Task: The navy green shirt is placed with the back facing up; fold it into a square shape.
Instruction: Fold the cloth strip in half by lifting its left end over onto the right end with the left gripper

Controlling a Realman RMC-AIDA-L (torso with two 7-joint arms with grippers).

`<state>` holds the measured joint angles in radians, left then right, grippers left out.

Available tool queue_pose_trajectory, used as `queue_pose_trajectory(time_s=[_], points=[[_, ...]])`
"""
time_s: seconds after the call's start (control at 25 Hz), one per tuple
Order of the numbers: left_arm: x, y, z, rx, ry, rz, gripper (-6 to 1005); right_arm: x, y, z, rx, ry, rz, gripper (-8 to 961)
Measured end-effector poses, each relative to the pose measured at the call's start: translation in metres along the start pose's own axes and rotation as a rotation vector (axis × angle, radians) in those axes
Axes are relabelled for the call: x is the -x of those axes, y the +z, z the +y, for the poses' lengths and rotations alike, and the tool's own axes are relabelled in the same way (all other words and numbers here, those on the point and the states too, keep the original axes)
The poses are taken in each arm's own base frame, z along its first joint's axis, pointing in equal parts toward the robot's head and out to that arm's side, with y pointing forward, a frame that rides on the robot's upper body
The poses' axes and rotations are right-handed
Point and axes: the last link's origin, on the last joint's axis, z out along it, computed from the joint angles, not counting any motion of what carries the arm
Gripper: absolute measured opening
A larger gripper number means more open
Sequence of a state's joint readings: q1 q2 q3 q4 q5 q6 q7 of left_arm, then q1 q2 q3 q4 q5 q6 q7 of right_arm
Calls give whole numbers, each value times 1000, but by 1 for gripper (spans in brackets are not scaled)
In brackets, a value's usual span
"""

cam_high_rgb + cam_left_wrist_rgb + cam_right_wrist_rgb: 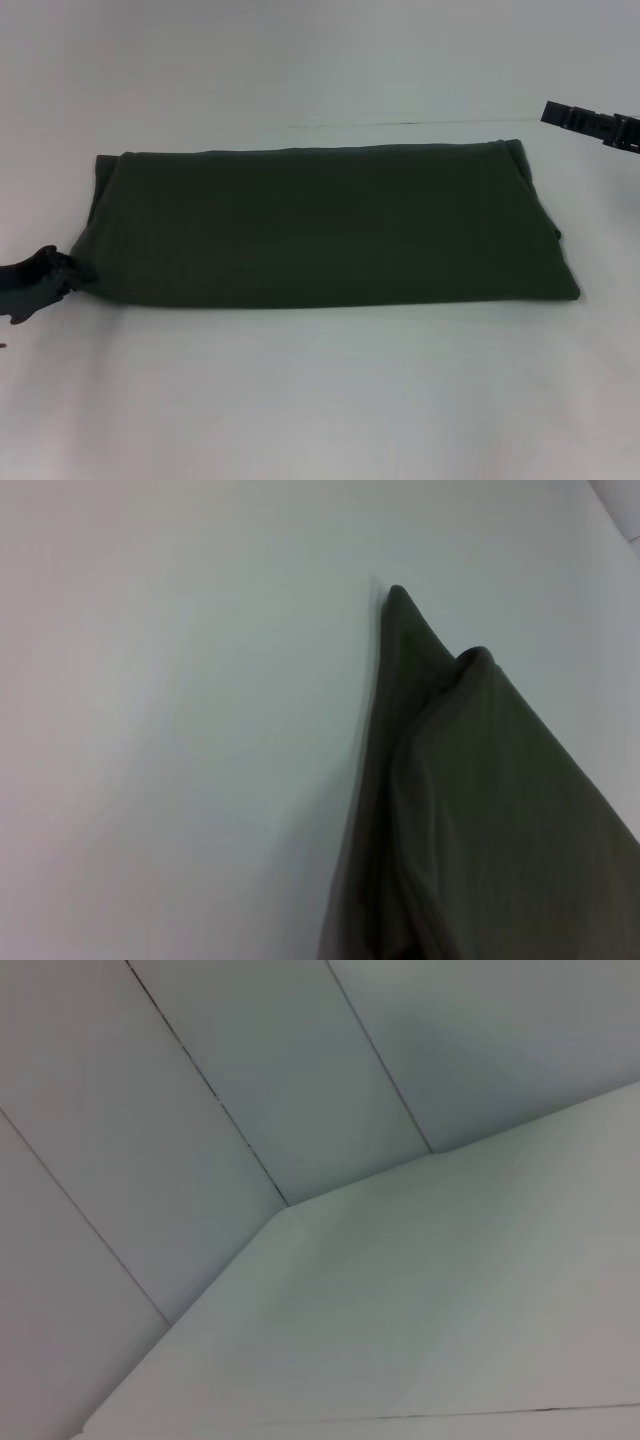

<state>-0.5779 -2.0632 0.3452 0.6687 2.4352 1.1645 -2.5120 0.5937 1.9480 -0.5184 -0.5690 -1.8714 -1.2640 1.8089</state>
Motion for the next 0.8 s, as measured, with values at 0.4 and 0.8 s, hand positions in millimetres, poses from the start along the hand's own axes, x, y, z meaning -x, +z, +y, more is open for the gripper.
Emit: queue_pose_trajectory(time_s=[0.4, 0.8], points=[[8, -4, -7, 16, 6, -2, 36, -3, 0, 1, 1, 4, 1, 703], [10, -28, -25, 61, 87, 78, 65, -21, 17, 18, 53, 34, -17, 703]])
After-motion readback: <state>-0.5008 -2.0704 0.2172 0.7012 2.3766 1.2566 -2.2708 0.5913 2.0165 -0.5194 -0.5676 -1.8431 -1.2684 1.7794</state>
